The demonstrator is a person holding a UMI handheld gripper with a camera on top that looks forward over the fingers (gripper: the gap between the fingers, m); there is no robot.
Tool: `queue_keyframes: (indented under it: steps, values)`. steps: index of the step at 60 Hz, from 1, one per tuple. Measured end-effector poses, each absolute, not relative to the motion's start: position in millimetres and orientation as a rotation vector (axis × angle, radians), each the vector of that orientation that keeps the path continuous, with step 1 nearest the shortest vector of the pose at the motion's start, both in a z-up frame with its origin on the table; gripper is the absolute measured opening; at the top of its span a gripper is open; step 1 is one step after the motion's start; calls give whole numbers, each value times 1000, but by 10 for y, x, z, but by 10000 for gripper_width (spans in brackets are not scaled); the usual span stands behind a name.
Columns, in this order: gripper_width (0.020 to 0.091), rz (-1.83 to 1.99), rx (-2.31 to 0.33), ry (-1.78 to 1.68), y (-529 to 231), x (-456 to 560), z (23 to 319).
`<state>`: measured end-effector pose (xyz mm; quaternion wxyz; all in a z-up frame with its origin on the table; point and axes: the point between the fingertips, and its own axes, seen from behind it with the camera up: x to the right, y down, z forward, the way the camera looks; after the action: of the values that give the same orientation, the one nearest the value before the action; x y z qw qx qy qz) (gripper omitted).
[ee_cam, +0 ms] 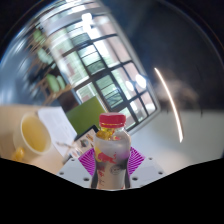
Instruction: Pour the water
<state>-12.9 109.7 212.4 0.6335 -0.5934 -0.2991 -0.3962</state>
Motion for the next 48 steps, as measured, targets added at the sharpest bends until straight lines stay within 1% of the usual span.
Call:
queue_keyframes:
  steps: [1,4,5,6,7,8,10,12,14,15,16,18,19,20,25,26,27,31,33,34,35,45,46,48]
  values:
    - [364,-813,-1386,-578,980,-273,1914]
    - [363,-566,-1454,-393,1166,-146,1830]
    - [364,-496,-1456,-309,929,-136,1754]
    - [370,-421,-1488,-283,1144,-106,1747]
    - [372,-335,-1514,-238,1193,-117,1692]
    - [372,-248,-1536,-174,1059,-176,1518]
    - [371,-115,-1565,-106,1128,-211,1412]
    - [370,-22,-1566,-24,1194,-151,1255]
    - [370,6,-1588,-30,1250,-67,1339]
    - [370,30,-1584,-17,1255,-88,1250]
    - [370,43,-1583,-14,1271,-40,1294]
    - [370,60,-1587,-11,1289,-2,1274]
    - [371,64,-1584,2,1321,-110,1022]
    - [371,55,-1591,-2,1260,-45,1098]
    - [370,24,-1613,-19,1303,39,1052]
    - [370,18,-1612,-24,1347,0,912]
    - [376,16,-1614,-34,1336,111,1006]
    - [376,37,-1629,-47,1337,80,973]
    - [375,69,-1645,-52,1341,36,935]
    - [389,73,-1656,-51,1335,-77,800]
    - [379,81,-1637,-46,1354,17,875]
    - [379,73,-1652,-57,1411,61,874]
    - [391,73,-1653,-56,1417,66,871]
    - [393,74,-1652,-56,1419,68,867]
